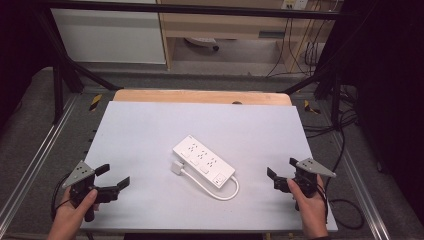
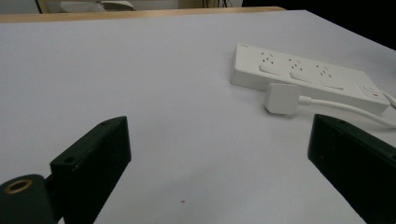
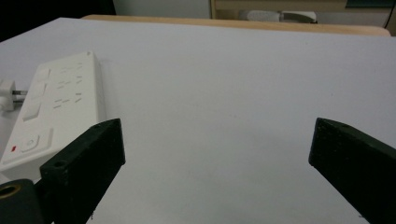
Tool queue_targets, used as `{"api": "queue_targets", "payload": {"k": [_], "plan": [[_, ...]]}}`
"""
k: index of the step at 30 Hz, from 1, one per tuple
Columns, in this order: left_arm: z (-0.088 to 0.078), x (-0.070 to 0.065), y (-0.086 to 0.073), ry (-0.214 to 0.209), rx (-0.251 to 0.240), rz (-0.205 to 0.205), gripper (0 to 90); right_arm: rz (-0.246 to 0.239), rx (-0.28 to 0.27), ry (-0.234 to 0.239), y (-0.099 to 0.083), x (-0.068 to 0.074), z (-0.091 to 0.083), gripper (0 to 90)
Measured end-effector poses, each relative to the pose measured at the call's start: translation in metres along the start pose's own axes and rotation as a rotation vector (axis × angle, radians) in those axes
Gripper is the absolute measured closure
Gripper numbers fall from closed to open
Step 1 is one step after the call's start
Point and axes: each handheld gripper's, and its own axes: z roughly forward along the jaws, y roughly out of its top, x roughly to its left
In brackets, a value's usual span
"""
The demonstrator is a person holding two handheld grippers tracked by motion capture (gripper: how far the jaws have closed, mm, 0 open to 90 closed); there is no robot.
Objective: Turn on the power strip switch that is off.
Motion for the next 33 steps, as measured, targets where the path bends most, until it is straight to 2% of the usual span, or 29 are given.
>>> {"api": "queue_targets", "payload": {"k": [8,13,24,33], "plan": [[0.001,0.001,0.0,0.003,0.007,0.001,5.7,-0.033,-0.012,0.02,0.005,0.004,0.001,3.9],[0.001,0.0,0.001,0.004,0.007,0.008,5.7,-0.024,-0.031,0.029,0.007,0.003,0.0,3.6],[0.0,0.001,0.0,0.006,0.008,0.016,5.8,-0.078,-0.064,0.042,0.02,0.015,-0.004,2.7],[0.0,-0.001,0.0,0.006,0.014,0.013,5.8,-0.083,-0.077,0.07,0.026,0.018,-0.007,2.2]]}}
